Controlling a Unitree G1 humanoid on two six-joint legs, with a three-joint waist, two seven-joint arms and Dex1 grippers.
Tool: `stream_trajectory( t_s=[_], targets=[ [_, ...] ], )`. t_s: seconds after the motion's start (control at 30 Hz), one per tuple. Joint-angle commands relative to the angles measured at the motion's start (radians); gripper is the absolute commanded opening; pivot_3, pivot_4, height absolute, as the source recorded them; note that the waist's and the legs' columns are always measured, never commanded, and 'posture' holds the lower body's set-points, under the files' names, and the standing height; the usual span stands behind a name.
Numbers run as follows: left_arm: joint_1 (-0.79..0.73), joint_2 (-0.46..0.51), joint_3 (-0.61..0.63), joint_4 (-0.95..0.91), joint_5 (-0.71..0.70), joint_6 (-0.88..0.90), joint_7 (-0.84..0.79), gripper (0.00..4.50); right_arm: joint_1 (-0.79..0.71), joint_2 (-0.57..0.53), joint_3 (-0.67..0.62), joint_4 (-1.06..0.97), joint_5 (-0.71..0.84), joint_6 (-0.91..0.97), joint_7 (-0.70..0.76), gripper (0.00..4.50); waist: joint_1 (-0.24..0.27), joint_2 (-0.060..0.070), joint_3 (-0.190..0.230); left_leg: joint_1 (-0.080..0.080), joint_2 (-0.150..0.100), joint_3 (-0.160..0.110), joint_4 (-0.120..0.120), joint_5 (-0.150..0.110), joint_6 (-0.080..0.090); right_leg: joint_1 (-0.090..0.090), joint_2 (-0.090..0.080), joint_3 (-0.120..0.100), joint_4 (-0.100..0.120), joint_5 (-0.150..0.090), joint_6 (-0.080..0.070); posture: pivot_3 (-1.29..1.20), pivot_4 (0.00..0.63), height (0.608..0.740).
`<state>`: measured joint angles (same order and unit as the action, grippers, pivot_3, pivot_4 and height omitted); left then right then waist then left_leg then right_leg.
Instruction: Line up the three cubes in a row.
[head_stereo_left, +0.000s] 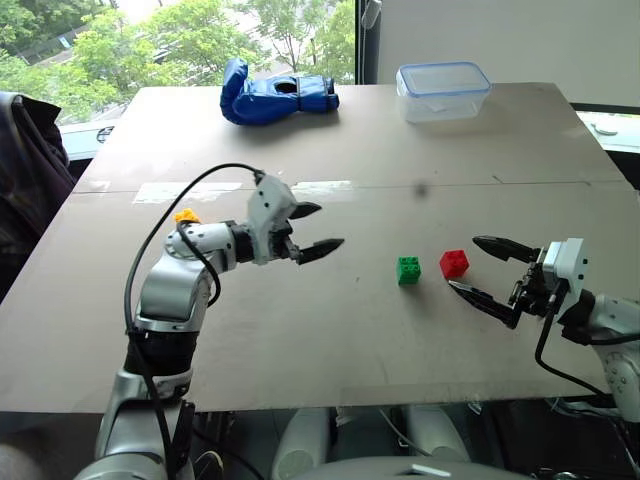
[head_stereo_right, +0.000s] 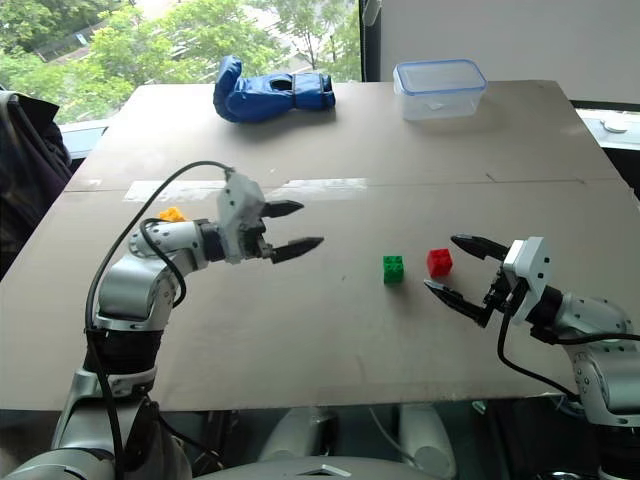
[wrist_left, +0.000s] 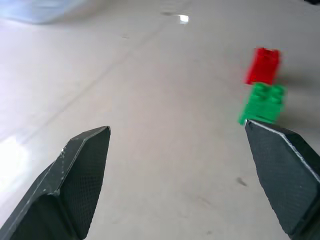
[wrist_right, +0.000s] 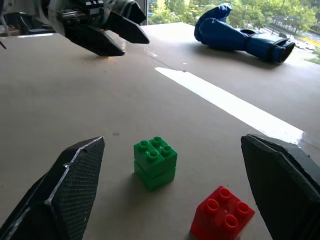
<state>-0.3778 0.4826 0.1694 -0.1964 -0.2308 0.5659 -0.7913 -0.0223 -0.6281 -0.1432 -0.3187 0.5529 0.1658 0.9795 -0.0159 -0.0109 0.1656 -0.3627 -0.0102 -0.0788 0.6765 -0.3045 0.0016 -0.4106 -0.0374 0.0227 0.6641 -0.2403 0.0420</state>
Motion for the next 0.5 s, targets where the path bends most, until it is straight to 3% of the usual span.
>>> stream_trajectory(
  t_s=[0.03,0.2,0.5],
  targets=[
    [0.074,-0.027,0.113,-0.105,0.049,0.015,0.215,4.4,-0.037,0.001,0.016,-0.026,0.029,0.014,0.023,4.5,0.003,0.0,0.0,0.0,0.0,0.0,0.0,0.0,0.0,0.0,0.0,0.0,0.0,0.0,0.0,0.0,0.15,0.74],
    [0.176,-0.089,0.289,-0.036,0.097,-0.023,0.482,4.4,-0.109,0.007,0.056,0.034,0.023,0.019,0.064,4.5,0.008,0.0,0.0,0.0,-0.001,0.0,0.0,0.0,0.0,0.0,-0.002,-0.001,-0.001,0.0,0.0,0.0,0.15,0.74],
    [0.082,-0.113,0.235,0.149,0.132,-0.106,0.628,4.4,-0.176,0.005,0.071,0.07,0.022,0.026,0.093,4.5,0.029,-0.001,0.0,-0.001,-0.003,-0.002,0.0,0.001,-0.001,0.0,-0.003,-0.003,-0.001,0.0,0.0,0.0,0.15,0.74]
  ],
)
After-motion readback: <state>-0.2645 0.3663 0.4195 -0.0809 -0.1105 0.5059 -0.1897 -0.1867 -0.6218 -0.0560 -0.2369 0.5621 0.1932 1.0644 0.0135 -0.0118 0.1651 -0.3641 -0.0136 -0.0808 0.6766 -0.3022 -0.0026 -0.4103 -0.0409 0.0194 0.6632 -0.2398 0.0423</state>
